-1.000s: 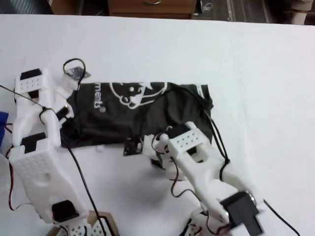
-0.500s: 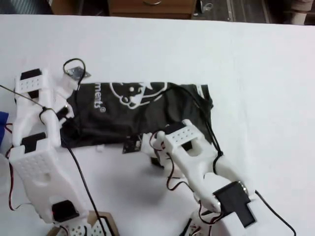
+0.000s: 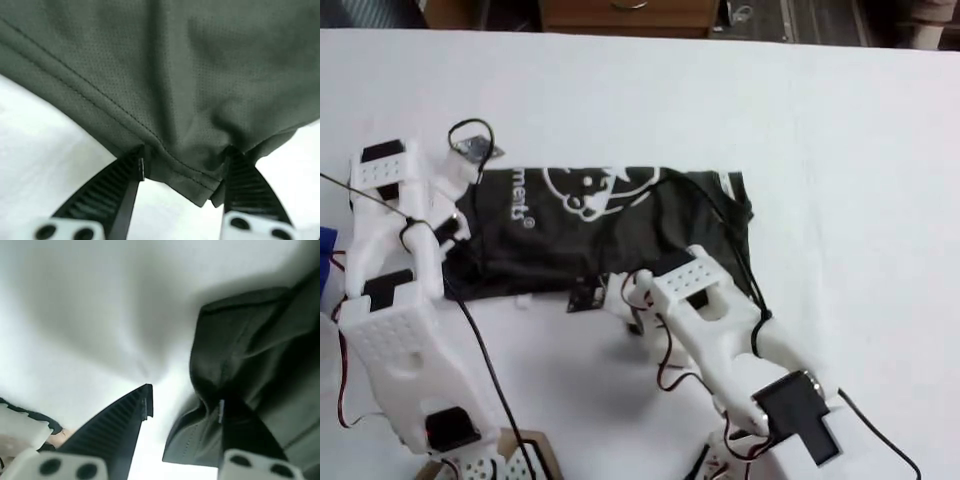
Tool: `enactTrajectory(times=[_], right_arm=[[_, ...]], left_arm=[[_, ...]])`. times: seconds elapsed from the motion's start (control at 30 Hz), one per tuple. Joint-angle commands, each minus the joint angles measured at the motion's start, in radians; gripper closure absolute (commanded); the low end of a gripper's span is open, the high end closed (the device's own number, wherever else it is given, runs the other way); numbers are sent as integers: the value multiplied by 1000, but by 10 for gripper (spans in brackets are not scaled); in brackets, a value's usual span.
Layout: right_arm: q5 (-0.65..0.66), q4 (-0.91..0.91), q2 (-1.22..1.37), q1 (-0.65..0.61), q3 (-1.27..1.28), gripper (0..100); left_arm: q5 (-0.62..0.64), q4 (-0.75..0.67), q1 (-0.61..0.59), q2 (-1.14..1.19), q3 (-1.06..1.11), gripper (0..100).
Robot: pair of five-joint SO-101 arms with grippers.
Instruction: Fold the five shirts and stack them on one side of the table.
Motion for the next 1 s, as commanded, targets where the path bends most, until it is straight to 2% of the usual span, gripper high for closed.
enactTrajectory(times=[0.0,0.2,0.53,0.6,0.77,0.97], right_arm=[[-3,-8,24,15,-20,779],[2,76,19,76,-137,774],[3,33,84,102,-178,777],[3,15,125,102,-180,810],[-2,-21,186,102,-198,987],[3,76,186,102,-302,979]], left_arm=[[2,-5,-6,-6,-36,738],[2,-5,-6,-6,-36,738],[0,-2,-6,-6,-36,738],[0,-2,-6,-6,-36,738],[0,0,-6,-6,-36,738],[0,-2,-6,-6,-36,738]])
